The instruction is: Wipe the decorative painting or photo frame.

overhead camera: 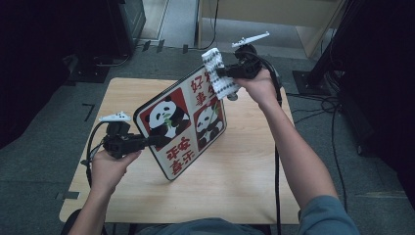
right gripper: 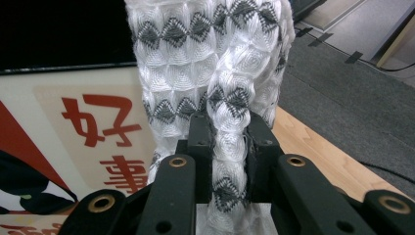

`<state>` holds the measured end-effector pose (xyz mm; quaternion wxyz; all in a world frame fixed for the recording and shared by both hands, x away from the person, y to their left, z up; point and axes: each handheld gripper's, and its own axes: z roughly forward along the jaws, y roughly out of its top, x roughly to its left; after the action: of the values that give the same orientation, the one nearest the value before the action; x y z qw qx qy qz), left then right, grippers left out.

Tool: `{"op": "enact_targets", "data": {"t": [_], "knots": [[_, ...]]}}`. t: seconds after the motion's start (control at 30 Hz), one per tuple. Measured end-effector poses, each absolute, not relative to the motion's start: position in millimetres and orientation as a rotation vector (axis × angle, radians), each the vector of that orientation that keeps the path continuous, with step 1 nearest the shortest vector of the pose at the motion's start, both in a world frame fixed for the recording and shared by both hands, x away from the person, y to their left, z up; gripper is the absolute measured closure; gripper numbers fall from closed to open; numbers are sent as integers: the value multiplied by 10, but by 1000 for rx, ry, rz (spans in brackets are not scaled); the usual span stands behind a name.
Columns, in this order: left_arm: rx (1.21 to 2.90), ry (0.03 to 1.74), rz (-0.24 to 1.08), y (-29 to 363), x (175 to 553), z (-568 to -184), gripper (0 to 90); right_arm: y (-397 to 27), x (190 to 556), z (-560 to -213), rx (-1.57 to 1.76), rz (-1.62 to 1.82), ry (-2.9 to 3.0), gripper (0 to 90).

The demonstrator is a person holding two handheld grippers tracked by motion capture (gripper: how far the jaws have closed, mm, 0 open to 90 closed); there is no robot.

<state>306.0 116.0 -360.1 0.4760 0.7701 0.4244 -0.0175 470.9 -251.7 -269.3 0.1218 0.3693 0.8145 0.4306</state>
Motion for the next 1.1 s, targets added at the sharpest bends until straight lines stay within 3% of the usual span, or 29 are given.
{"op": "enact_targets", "data": {"t": [1.1], "knots": [[1889, 1025, -48, 1171, 3067, -3603, 771, -2616, 4600, -3155, 1122, 1261, 2417, 776]]}}
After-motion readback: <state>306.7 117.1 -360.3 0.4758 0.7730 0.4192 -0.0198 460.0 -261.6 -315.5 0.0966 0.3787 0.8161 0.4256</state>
